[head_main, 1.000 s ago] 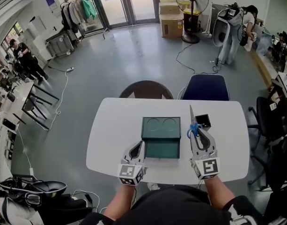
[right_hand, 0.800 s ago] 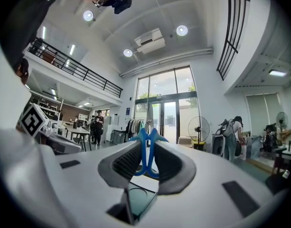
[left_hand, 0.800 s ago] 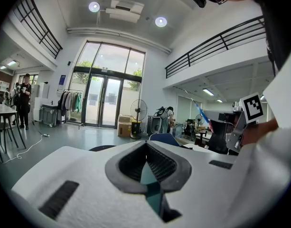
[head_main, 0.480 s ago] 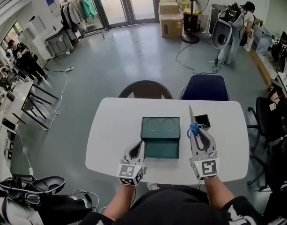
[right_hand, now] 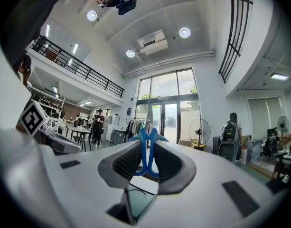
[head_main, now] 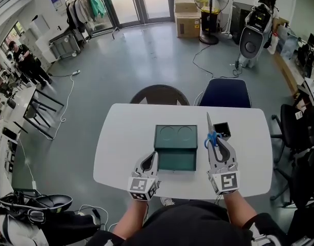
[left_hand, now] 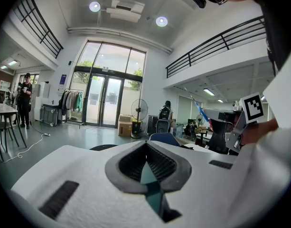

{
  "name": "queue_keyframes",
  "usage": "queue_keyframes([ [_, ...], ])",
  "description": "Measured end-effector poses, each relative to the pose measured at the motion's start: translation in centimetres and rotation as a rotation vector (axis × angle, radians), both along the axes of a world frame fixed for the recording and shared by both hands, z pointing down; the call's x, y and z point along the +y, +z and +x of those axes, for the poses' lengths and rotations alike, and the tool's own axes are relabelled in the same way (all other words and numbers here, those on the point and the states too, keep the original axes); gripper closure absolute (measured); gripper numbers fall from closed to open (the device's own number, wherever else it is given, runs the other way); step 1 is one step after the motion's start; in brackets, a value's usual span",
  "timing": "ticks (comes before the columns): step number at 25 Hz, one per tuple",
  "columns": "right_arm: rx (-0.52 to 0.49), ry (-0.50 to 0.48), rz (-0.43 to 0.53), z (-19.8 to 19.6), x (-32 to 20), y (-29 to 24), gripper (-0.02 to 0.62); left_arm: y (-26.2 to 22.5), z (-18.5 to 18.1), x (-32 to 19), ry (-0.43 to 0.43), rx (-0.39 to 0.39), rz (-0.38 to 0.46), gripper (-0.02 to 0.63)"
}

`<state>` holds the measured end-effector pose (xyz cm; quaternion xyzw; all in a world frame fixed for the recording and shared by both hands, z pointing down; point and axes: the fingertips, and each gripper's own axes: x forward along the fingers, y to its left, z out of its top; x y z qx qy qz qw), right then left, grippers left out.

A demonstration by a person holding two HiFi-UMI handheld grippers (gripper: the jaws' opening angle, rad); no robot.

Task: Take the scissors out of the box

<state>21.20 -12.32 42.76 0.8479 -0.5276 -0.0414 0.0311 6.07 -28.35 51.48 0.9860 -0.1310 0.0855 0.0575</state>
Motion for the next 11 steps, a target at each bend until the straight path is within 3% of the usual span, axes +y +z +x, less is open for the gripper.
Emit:
queue_keyframes([
  [11, -0.003, -0.001, 0.007, 0.1, 0.0, -0.3, 0.503, -1.0, 0.1, 0.0, -0.014, -0.009, -0.005, 0.598],
])
